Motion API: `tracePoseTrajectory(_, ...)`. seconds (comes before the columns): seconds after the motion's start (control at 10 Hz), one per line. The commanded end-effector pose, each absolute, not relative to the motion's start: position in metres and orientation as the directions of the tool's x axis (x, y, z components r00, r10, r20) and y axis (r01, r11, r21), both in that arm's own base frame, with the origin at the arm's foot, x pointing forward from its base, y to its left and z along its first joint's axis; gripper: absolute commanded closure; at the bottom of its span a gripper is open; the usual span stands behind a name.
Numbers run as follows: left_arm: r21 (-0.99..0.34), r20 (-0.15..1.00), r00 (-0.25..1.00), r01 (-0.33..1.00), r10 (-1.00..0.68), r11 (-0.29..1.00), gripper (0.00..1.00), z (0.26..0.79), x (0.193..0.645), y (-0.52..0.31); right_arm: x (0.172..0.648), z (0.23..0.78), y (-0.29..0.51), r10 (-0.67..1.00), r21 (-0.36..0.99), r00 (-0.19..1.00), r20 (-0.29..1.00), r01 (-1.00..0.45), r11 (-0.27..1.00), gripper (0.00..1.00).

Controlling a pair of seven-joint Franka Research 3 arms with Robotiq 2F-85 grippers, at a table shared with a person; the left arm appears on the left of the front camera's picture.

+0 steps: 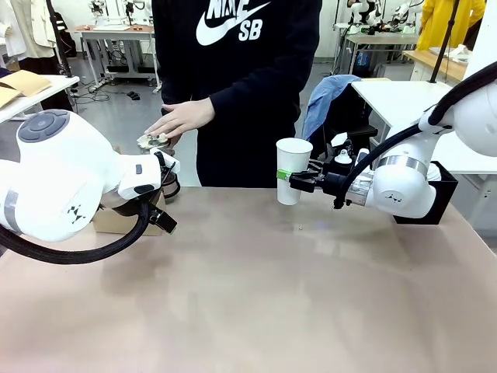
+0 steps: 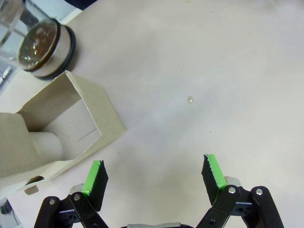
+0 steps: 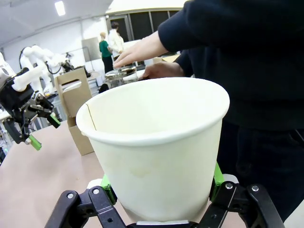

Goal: Pour a drink into a cup and package it in a carrier.
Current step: When a person places the Paper Cup Lid on the 600 ml Paper Cup , lift the 600 ml Paper Cup.

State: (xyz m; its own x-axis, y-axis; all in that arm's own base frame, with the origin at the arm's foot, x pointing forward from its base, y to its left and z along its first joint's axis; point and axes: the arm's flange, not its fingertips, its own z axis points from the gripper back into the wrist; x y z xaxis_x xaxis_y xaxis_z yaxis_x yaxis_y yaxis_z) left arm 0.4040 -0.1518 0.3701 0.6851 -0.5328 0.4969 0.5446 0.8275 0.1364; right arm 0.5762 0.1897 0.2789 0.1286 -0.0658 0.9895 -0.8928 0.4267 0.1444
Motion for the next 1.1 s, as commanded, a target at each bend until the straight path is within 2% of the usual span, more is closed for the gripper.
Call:
tracePoseTrajectory(0.0,0.135,0.498,0.685,0.545,-0.532,0.827,0.00,0.3704,0.4038,-0.1515,0.5769,0.2810,0.1916,-0.070,0.142,0.124,0.990,-0.892,0.428,0.16)
tracePoseTrajectory(1.0,0.135,0.498,0.685,0.545,-0.532,0.827,0.00,0.3704,0.4038,-0.1515,0.5769,0.2810,0.1916,-0.070,0.142,0.124,0.990,-0.892,0.428,0.16)
